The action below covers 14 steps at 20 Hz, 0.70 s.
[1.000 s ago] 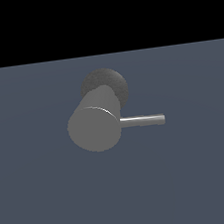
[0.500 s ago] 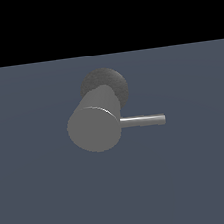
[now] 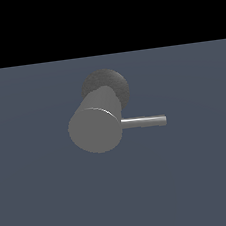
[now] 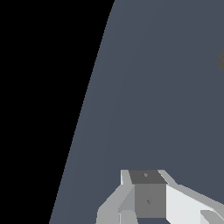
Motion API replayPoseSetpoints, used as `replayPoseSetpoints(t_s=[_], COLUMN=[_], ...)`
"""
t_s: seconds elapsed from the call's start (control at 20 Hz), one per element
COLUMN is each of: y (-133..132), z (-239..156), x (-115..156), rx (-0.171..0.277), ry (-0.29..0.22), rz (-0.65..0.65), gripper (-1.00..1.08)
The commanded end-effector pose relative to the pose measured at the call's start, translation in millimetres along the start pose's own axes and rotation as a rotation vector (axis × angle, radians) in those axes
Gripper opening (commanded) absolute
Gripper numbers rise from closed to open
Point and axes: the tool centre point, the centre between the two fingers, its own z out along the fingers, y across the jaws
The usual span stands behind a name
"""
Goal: Turn on the faucet by rotating a designated handle.
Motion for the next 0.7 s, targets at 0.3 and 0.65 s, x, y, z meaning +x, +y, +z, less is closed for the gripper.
replayPoseSetpoints(t_s=[0.3,0.65], y=[11.1,37.1], z=[-30.8,-58.0], x=[26.2,48.1], rx=[0.306,0.536], ry=[0.156,0.296], rz=[0.071,0.163], gripper=[-1.00,-1.00])
